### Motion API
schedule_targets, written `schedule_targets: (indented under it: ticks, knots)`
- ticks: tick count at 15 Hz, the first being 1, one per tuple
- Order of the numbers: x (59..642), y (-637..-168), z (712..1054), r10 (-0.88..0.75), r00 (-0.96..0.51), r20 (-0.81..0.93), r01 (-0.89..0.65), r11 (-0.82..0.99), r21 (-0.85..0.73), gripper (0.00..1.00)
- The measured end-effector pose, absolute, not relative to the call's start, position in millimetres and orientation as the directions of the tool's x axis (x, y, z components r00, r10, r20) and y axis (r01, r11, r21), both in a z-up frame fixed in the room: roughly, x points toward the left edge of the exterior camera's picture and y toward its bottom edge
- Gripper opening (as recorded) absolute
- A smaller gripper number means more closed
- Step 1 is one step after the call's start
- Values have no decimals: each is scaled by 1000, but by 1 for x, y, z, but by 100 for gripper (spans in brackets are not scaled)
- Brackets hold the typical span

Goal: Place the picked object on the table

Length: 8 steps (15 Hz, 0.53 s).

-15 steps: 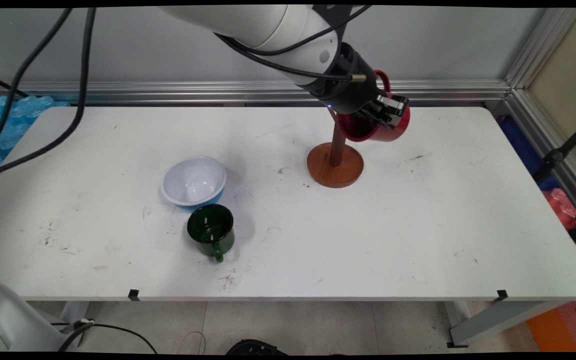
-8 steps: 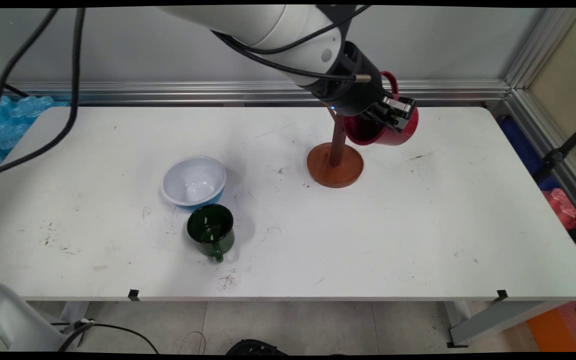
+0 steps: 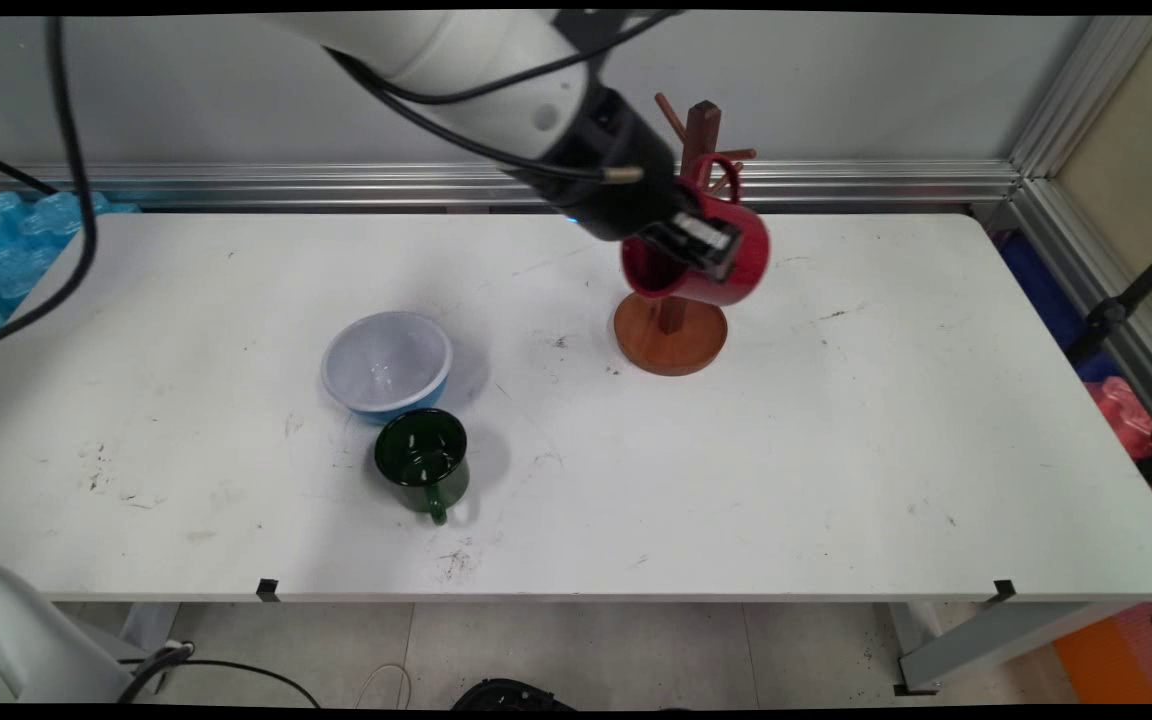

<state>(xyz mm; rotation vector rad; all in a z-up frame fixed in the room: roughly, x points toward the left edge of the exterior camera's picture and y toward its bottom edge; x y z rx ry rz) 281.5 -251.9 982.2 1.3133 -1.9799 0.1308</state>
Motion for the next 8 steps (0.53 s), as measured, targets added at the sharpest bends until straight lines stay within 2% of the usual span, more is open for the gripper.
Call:
schedule_targets:
  ticks: [8]
  knots:
    - [351,-239,998,-679,-435,592,-778,614,133,0]
